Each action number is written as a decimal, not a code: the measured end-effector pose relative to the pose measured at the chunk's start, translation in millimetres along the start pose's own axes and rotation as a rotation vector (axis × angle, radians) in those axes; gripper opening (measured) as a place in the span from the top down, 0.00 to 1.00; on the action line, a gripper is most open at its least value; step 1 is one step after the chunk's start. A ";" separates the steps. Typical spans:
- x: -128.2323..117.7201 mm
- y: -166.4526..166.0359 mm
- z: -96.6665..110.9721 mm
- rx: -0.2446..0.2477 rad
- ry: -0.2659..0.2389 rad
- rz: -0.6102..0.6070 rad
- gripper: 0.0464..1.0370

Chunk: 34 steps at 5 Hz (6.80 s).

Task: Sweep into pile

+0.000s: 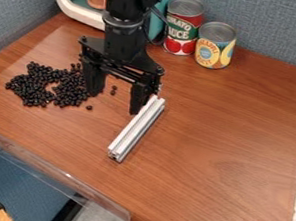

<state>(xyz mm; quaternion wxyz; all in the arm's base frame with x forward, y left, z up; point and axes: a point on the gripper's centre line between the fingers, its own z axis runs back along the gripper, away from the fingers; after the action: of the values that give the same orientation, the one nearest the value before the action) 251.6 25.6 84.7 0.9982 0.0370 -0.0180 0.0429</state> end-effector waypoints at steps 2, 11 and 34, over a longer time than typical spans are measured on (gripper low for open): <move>6.7 -4.0 -26.4 -0.038 0.035 0.014 0.04; 51.7 -5.0 -79.1 -0.001 -0.016 0.010 0.66; 47.7 64.9 -101.4 -0.005 0.047 -0.272 0.66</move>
<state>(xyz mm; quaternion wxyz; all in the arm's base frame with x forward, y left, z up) 296.8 101.8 -9.7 0.9951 0.0357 0.0105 -0.0920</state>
